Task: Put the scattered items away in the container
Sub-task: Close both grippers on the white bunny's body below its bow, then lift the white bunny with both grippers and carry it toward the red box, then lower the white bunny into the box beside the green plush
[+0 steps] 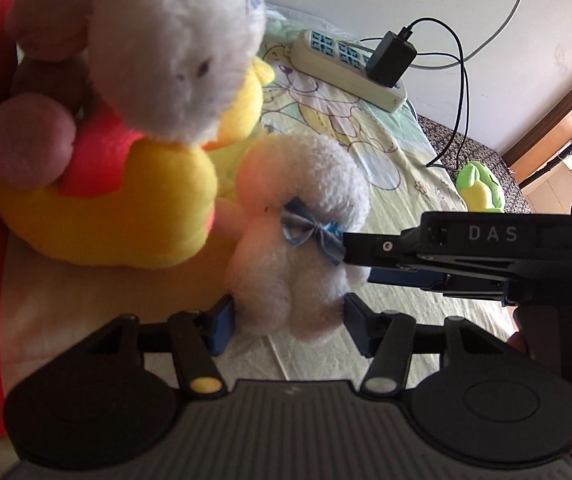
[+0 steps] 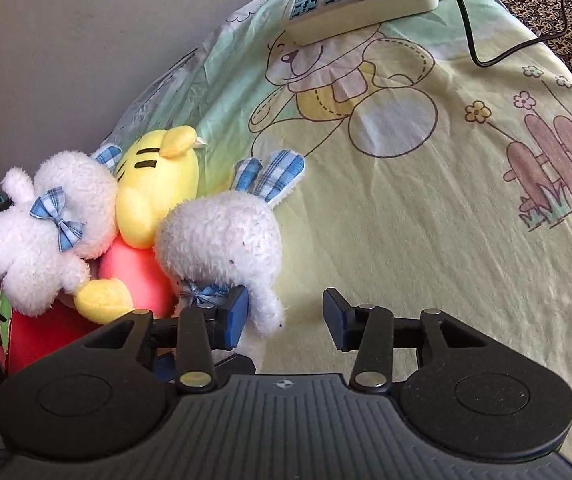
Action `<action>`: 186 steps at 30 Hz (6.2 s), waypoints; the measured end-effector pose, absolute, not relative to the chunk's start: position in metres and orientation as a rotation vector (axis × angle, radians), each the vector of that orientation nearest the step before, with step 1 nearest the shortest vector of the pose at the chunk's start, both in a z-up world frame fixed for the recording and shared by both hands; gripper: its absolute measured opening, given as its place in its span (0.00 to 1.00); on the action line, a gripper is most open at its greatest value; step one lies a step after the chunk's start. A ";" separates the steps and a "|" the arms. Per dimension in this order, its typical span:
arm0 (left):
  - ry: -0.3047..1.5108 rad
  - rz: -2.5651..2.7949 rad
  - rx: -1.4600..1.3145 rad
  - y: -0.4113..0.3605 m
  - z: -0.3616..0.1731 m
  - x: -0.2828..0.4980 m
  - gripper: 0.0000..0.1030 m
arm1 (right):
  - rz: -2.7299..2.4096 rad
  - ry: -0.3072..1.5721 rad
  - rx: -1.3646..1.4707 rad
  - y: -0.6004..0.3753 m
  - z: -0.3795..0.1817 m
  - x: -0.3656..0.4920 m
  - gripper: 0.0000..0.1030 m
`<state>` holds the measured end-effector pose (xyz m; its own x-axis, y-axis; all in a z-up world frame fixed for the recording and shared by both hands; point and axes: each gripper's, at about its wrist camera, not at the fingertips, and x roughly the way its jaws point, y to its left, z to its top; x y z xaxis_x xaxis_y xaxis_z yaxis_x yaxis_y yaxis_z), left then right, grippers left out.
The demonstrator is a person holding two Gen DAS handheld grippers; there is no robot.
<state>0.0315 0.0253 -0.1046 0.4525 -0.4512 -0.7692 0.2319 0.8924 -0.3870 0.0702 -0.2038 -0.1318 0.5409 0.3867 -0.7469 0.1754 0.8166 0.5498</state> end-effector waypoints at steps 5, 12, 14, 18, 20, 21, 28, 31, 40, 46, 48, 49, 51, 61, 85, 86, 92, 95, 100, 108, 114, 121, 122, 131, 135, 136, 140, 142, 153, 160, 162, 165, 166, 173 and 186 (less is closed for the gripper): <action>1.020 -0.434 -0.190 0.012 -0.102 0.027 0.48 | 0.179 1.004 0.603 -0.204 -0.130 0.070 0.11; 1.038 -0.524 -0.173 -0.001 -0.098 0.010 0.41 | 0.164 1.006 0.636 -0.222 -0.126 0.052 0.08; 1.044 -0.567 -0.156 -0.006 -0.095 0.003 0.41 | 0.157 1.007 0.628 -0.226 -0.123 0.040 0.08; 1.060 -0.668 -0.083 -0.023 -0.093 -0.017 0.41 | 0.130 1.032 0.592 -0.233 -0.121 0.012 0.08; 1.077 -0.718 -0.047 -0.030 -0.094 -0.026 0.41 | 0.112 1.046 0.595 -0.237 -0.122 -0.003 0.08; 1.088 -0.748 -0.020 -0.035 -0.095 -0.031 0.41 | 0.104 1.052 0.603 -0.239 -0.123 -0.009 0.08; 1.082 -0.829 0.057 -0.047 -0.092 -0.049 0.41 | 0.061 1.056 0.605 -0.242 -0.125 -0.037 0.13; 1.087 -0.812 0.032 -0.042 -0.093 -0.047 0.44 | 0.039 1.048 0.619 -0.241 -0.126 -0.040 0.18; 1.048 -0.782 -0.051 -0.007 -0.075 -0.052 0.54 | 0.056 0.972 0.727 -0.250 -0.118 -0.037 0.47; 0.996 -0.732 -0.044 0.006 -0.067 -0.044 0.61 | 0.103 0.945 0.679 -0.237 -0.112 -0.023 0.59; 0.995 -0.688 -0.053 0.003 -0.072 -0.030 0.61 | 0.122 0.949 0.678 -0.234 -0.113 -0.018 0.65; 0.991 -0.680 -0.067 0.002 -0.075 -0.024 0.61 | 0.127 0.950 0.672 -0.233 -0.115 -0.017 0.65; 1.003 -0.675 -0.090 -0.001 -0.084 -0.013 0.58 | 0.121 0.952 0.661 -0.231 -0.118 -0.015 0.70; 1.044 -0.711 -0.169 -0.016 -0.098 -0.013 0.58 | 0.173 0.959 0.750 -0.232 -0.138 -0.016 0.68; 0.981 -0.738 -0.080 -0.030 -0.090 -0.023 0.56 | 0.139 0.955 0.751 -0.236 -0.127 -0.025 0.53; 0.982 -0.737 -0.066 -0.032 -0.091 -0.023 0.56 | 0.141 0.956 0.748 -0.235 -0.128 -0.025 0.51; 0.983 -0.725 -0.054 -0.034 -0.091 -0.025 0.53 | 0.145 0.936 0.695 -0.229 -0.124 -0.028 0.45; 0.988 -0.720 -0.068 -0.031 -0.092 -0.026 0.52 | 0.157 0.938 0.667 -0.226 -0.123 -0.028 0.45; 0.990 -0.709 -0.072 -0.028 -0.090 -0.027 0.47 | 0.168 0.944 0.648 -0.223 -0.123 -0.026 0.45; 0.966 -0.694 -0.073 -0.023 -0.084 -0.035 0.46 | 0.185 0.939 0.581 -0.214 -0.117 -0.030 0.40; 0.881 -0.680 -0.053 -0.016 -0.061 -0.052 0.46 | 0.207 0.882 0.566 -0.205 -0.097 -0.043 0.40; 0.812 -0.670 -0.008 0.000 -0.036 -0.071 0.44 | 0.243 0.800 0.540 -0.186 -0.076 -0.061 0.40; 0.799 -0.666 -0.003 0.003 -0.032 -0.074 0.44 | 0.251 0.784 0.533 -0.182 -0.072 -0.062 0.40; 0.694 -0.668 0.017 0.056 0.010 -0.082 0.44 | 0.273 0.646 0.535 -0.134 -0.035 -0.066 0.40; 0.632 -0.672 0.042 0.087 0.031 -0.083 0.44 | 0.275 0.582 0.539 -0.105 -0.019 -0.064 0.40; 0.622 -0.672 0.040 0.094 0.034 -0.083 0.44 | 0.275 0.569 0.538 -0.097 -0.016 -0.062 0.40; 0.589 -0.670 0.037 0.125 0.043 -0.078 0.44 | 0.284 0.547 0.534 -0.069 -0.007 -0.053 0.40; 0.573 -0.664 0.037 0.140 0.047 -0.075 0.44 | 0.295 0.537 0.528 -0.054 -0.003 -0.046 0.40; 0.523 -0.570 0.041 0.228 0.059 -0.054 0.44 | 0.370 0.511 0.516 0.026 0.002 -0.004 0.40; 0.577 -0.500 0.021 0.272 0.042 -0.035 0.44 | 0.406 0.605 0.560 0.059 -0.017 0.030 0.40; 0.607 -0.483 0.011 0.282 0.036 -0.025 0.44 | 0.412 0.645 0.573 0.067 -0.024 0.040 0.40; 0.645 -0.460 0.000 0.295 0.028 -0.012 0.44 | 0.420 0.686 0.576 0.078 -0.030 0.053 0.40; 0.655 -0.456 -0.004 0.298 0.026 -0.009 0.44 | 0.422 0.699 0.576 0.080 -0.031 0.056 0.40; 0.734 -0.412 0.009 0.309 0.005 0.004 0.44 | 0.442 0.824 0.604 0.087 -0.051 0.078 0.40; 0.812 -0.352 0.014 0.325 -0.015 0.009 0.44 | 0.448 1.032 0.557 0.121 -0.070 0.115 0.40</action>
